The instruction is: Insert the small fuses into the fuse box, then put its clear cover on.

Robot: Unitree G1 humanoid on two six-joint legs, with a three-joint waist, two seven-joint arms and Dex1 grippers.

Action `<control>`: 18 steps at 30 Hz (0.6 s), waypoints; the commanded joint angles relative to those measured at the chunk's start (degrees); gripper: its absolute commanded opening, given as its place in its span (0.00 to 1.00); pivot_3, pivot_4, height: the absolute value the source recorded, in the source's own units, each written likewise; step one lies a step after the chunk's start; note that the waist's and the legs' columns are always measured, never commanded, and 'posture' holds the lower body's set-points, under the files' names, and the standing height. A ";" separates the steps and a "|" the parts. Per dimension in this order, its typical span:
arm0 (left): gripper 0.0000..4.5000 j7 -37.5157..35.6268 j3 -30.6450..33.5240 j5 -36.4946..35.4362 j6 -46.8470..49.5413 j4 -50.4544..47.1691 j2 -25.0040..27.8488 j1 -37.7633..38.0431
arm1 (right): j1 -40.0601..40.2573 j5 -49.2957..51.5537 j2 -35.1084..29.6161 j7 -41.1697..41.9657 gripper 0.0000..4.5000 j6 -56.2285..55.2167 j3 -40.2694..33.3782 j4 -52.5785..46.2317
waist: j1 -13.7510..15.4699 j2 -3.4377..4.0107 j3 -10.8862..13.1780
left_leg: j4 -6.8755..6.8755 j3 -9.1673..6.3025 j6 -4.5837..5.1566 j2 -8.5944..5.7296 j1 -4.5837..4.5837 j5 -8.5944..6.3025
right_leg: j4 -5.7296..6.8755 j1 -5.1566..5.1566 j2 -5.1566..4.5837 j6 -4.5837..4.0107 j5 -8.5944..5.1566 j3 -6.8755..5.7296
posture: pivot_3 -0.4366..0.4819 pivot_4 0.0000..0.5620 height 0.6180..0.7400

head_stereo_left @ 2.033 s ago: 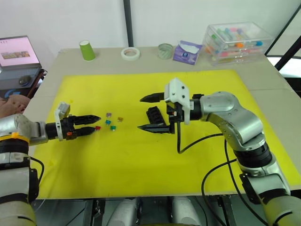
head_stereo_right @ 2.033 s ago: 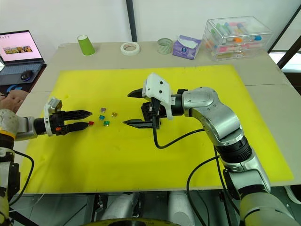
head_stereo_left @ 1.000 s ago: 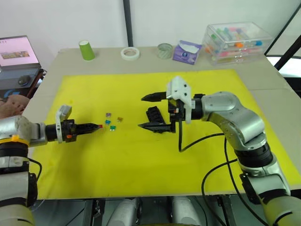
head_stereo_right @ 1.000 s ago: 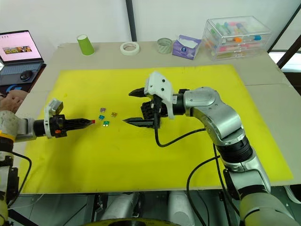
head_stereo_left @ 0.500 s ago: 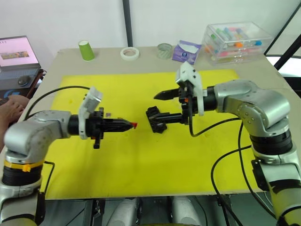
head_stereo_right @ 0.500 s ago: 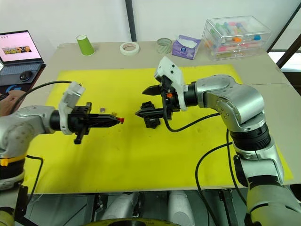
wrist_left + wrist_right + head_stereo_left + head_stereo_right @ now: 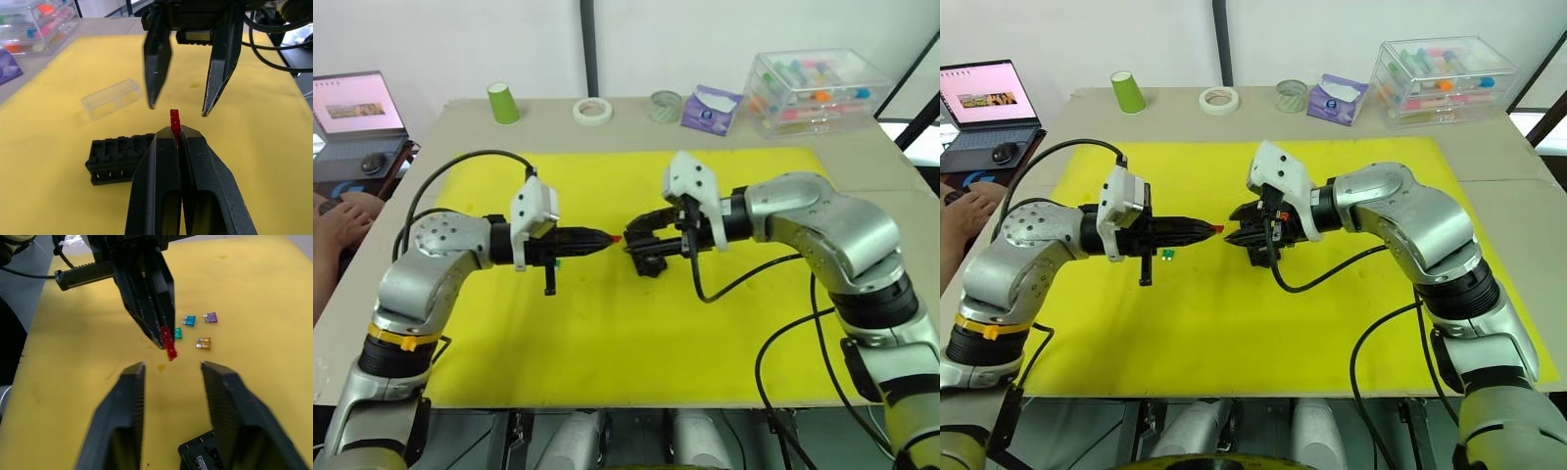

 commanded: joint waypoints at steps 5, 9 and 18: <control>0.00 0.42 -0.92 0.29 -1.24 -0.32 -0.24 -0.96 | -0.92 -2.16 0.65 -0.30 0.30 -2.51 0.72 -0.91 | 0.02 0.00 0.00 | 0.01 0.00 0.00 0.00 0.00 0.00 | 0.00 0.00 0.00 0.00 0.00 -0.02 | 0.48 0.27 1.00; 0.00 0.45 -1.44 0.33 -1.55 -0.44 -0.24 -1.12 | -0.94 -2.99 0.68 0.24 0.30 -3.59 1.32 -0.53 | -0.01 0.00 0.00 | 0.01 0.00 0.00 0.00 0.00 0.00 | 0.00 0.00 0.00 0.00 0.00 -0.02 | 0.48 0.27 1.00; 0.00 0.65 -1.53 -0.40 -0.83 -1.72 0.16 -0.99 | -1.01 -3.20 0.65 1.33 0.18 -3.76 1.31 -0.56 | -0.01 0.00 0.00 | 0.01 -0.01 0.00 0.00 0.00 0.00 | 0.00 0.00 0.00 0.00 0.00 -0.03 | 0.48 0.27 1.00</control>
